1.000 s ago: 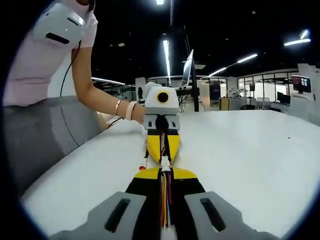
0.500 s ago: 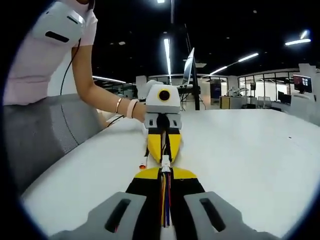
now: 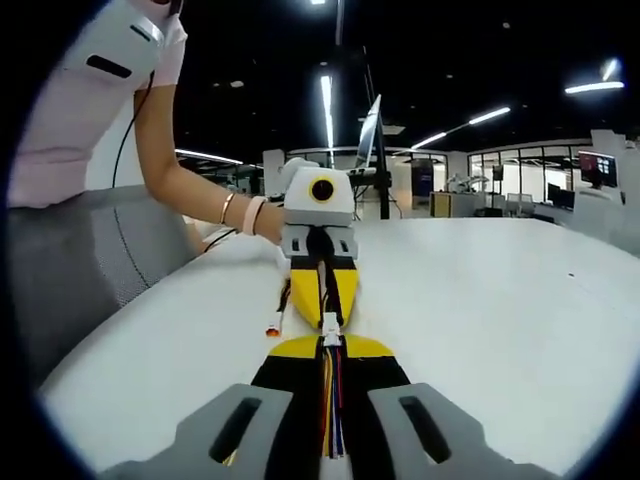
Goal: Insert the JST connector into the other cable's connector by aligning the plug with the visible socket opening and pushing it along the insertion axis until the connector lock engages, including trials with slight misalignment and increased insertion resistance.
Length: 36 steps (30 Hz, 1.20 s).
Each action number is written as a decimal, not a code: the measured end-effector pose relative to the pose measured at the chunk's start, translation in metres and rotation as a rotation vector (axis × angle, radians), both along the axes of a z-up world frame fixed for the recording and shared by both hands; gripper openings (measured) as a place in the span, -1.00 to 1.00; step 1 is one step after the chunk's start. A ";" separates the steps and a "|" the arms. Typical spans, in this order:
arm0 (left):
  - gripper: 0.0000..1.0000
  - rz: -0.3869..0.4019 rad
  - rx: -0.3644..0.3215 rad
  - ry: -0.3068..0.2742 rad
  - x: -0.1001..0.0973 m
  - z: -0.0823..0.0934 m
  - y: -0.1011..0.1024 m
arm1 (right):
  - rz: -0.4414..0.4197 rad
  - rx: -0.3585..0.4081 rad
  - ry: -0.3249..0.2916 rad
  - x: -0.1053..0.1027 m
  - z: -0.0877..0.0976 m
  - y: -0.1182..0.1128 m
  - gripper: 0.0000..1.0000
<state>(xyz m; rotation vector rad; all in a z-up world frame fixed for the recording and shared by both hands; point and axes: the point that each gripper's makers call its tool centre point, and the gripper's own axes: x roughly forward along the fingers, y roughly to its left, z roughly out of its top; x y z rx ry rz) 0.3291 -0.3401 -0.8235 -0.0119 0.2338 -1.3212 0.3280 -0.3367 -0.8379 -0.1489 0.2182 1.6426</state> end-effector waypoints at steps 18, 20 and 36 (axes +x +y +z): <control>-0.99 0.051 -0.003 0.034 0.013 -0.005 0.006 | -0.041 -0.003 -0.019 0.001 0.005 0.004 -0.94; -0.98 0.051 -0.004 0.038 0.014 -0.006 0.007 | -0.041 -0.004 -0.023 0.000 0.006 0.005 -0.94; -1.00 0.088 -0.014 0.066 0.024 -0.009 0.012 | -0.036 -0.016 -0.034 -0.002 0.004 0.005 -0.94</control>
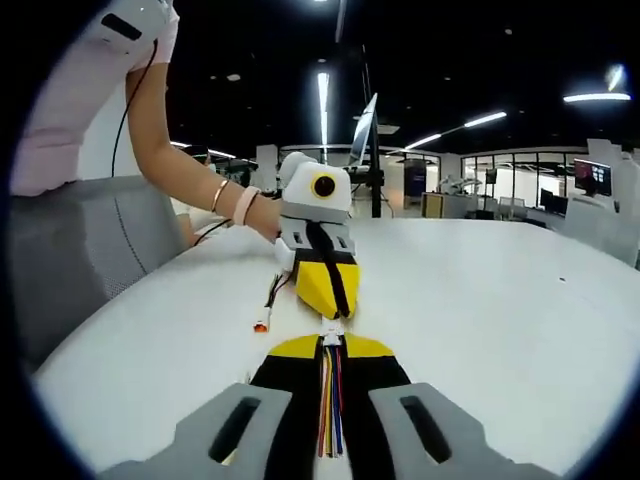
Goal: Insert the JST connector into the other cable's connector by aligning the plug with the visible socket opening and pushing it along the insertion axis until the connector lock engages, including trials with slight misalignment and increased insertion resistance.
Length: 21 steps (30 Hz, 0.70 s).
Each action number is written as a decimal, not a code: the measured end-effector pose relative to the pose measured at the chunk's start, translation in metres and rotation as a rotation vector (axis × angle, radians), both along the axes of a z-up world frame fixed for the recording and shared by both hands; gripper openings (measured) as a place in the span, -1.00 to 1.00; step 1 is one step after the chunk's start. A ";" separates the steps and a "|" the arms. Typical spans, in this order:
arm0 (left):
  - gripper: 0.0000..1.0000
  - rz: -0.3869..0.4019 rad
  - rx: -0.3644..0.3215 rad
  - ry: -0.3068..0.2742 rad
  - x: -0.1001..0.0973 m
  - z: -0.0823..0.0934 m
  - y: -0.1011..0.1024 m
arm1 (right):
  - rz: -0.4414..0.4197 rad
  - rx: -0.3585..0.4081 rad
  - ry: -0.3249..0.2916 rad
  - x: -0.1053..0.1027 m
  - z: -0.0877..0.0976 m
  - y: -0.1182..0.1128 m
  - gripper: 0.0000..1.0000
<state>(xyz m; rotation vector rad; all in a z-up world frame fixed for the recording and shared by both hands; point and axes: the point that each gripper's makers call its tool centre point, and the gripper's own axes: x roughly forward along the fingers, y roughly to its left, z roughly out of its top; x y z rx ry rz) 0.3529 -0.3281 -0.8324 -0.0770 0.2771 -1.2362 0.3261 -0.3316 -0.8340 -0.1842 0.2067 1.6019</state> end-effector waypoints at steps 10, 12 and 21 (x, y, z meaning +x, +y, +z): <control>-1.00 0.019 -0.015 0.019 0.002 0.001 0.001 | -0.025 0.002 0.011 0.011 -0.005 -0.001 -0.92; -0.95 0.027 -0.025 0.031 0.003 0.002 0.002 | -0.033 0.003 0.012 0.014 -0.006 -0.001 -0.92; -0.81 0.047 -0.053 0.054 0.005 0.005 0.006 | -0.048 0.008 0.044 0.021 -0.009 -0.002 -0.91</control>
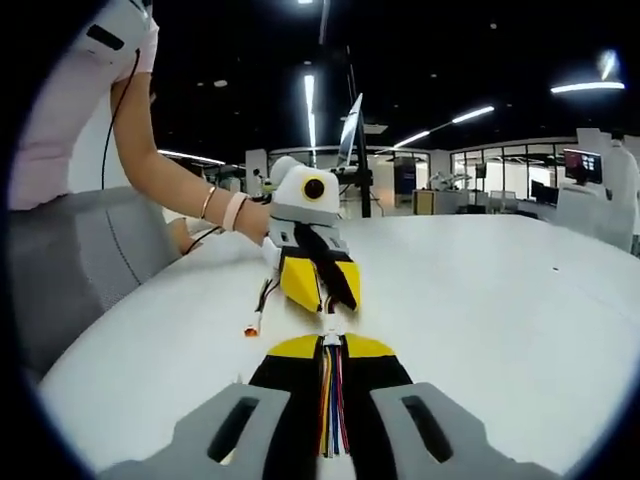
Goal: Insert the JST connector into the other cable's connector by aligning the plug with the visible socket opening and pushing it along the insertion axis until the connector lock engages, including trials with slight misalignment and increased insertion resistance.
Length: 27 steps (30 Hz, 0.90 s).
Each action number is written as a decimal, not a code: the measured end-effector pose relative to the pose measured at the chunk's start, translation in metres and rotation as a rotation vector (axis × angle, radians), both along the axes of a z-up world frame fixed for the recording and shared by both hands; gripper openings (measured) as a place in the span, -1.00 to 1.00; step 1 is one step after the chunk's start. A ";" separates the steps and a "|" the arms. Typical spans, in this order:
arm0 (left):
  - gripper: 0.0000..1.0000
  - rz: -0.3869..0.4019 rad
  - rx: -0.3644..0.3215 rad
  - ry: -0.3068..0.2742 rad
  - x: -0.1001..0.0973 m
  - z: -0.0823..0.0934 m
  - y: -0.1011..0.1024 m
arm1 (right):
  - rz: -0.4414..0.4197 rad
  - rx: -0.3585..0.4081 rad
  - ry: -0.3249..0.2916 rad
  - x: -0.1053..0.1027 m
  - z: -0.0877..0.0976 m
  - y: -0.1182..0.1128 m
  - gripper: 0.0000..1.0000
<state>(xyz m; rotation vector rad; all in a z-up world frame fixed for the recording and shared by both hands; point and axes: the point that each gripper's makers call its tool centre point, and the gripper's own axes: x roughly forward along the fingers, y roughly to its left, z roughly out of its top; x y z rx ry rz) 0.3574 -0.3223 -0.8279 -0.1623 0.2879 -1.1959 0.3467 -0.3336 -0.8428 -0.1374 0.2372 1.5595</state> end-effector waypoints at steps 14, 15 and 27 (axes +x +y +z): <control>-0.64 0.024 -0.075 0.036 0.004 0.008 0.006 | -0.035 0.033 0.050 0.002 0.007 -0.001 -0.72; -0.64 0.024 -0.078 0.037 0.004 0.009 0.005 | -0.038 0.041 0.057 0.002 0.009 -0.001 -0.73; -0.60 0.060 -0.150 0.047 -0.002 0.019 0.010 | -0.083 0.104 0.073 0.000 0.022 -0.007 -0.73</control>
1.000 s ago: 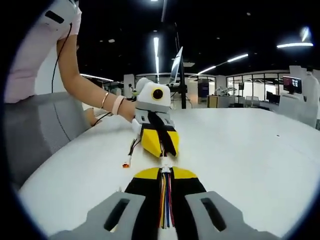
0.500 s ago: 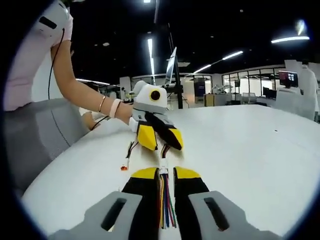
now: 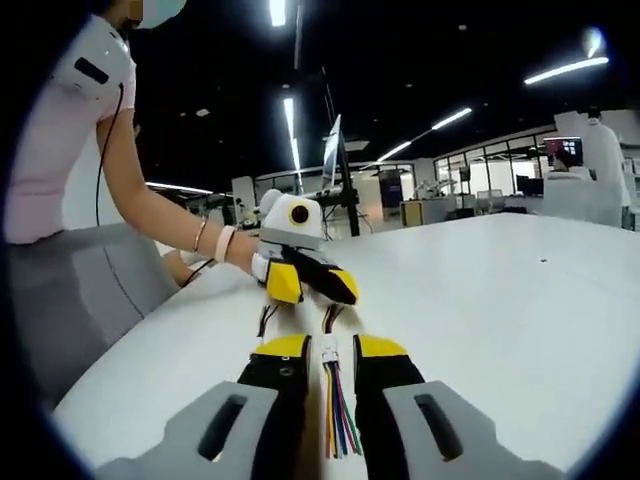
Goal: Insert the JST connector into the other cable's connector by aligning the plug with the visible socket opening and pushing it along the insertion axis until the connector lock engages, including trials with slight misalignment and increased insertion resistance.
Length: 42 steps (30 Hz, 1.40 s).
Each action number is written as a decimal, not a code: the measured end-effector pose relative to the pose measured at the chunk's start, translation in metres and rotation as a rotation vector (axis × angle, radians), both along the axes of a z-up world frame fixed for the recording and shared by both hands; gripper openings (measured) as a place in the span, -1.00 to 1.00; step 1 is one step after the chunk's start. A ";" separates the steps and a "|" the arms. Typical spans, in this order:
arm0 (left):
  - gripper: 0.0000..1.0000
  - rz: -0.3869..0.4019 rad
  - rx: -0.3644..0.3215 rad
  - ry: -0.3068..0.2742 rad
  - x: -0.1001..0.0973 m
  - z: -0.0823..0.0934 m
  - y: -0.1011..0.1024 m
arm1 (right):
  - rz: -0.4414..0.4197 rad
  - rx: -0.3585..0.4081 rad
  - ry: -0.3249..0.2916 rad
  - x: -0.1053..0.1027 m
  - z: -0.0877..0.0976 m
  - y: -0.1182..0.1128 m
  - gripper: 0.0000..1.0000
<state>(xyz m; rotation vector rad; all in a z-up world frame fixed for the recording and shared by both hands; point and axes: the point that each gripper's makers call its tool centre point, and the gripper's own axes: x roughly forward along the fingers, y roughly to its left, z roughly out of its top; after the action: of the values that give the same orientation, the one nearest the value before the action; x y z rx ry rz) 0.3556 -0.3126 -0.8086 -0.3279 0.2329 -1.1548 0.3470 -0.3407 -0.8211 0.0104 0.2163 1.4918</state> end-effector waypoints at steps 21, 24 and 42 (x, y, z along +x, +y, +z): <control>-0.57 -0.042 0.044 0.009 -0.032 -0.007 -0.001 | -0.025 0.030 0.040 -0.023 0.006 -0.021 -0.72; -0.57 -0.046 0.045 0.010 -0.034 -0.007 -0.001 | -0.028 0.026 0.042 -0.027 0.006 -0.024 -0.70; -0.58 -0.110 0.133 -0.020 -0.057 -0.018 -0.009 | 0.022 -0.085 -0.012 -0.047 -0.010 -0.033 -0.66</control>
<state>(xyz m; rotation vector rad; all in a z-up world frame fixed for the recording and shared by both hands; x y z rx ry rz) 0.2988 -0.3218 -0.8268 -0.1883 0.3120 -1.2442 0.2996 -0.3737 -0.8315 -0.0698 0.2709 1.5035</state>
